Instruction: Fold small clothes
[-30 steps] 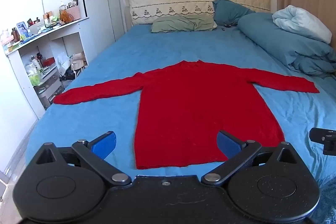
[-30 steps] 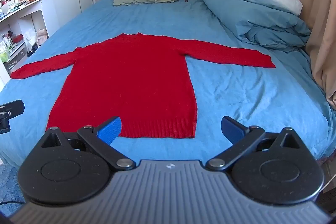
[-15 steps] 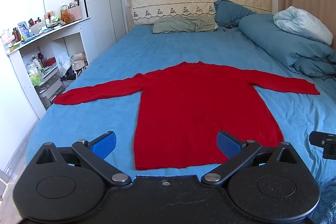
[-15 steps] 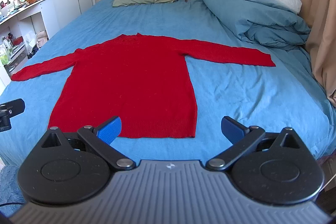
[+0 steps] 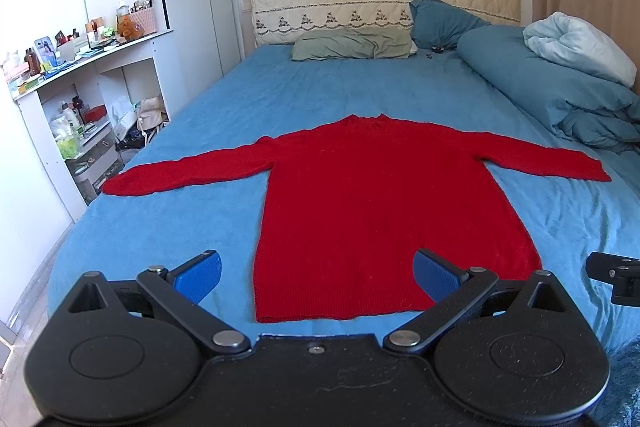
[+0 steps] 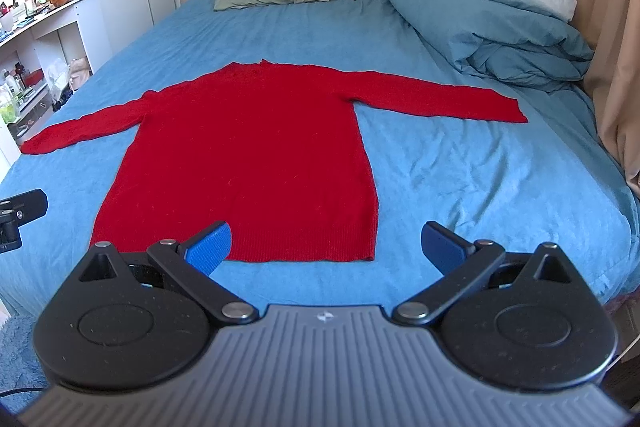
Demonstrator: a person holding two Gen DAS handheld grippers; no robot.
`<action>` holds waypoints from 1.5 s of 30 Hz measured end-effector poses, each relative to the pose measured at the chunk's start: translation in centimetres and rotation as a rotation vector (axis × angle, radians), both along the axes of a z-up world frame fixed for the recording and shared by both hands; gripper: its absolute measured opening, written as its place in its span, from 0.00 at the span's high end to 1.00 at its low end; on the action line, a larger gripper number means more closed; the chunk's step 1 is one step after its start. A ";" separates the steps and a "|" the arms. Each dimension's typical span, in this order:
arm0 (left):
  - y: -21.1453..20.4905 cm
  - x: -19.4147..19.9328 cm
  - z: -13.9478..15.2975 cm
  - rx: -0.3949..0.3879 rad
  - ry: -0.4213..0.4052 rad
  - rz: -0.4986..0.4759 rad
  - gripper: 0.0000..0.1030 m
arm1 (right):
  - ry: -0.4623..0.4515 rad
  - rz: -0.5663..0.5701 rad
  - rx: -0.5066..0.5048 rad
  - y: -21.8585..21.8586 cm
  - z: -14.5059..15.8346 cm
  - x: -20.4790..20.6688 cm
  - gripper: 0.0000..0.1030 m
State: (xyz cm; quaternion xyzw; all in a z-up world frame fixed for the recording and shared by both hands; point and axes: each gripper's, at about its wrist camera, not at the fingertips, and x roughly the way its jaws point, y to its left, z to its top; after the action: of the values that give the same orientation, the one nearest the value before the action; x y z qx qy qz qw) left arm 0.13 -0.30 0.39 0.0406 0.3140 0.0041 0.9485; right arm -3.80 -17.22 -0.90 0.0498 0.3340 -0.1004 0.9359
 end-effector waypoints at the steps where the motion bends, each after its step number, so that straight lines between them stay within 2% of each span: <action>1: 0.0 0.0 0.0 0.000 0.000 0.000 0.00 | 0.000 0.001 0.000 0.0 0.0 0.0 0.00; 45: 0.0 -0.1 0.0 -0.007 -0.003 0.004 0.00 | -0.006 0.008 -0.004 0.7 -0.1 0.4 0.00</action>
State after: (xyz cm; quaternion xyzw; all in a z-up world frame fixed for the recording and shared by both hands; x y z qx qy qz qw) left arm 0.04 -0.27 0.38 0.0365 0.3125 0.0051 0.9492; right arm -3.37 -16.54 -0.95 0.0469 0.3310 -0.0969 0.9375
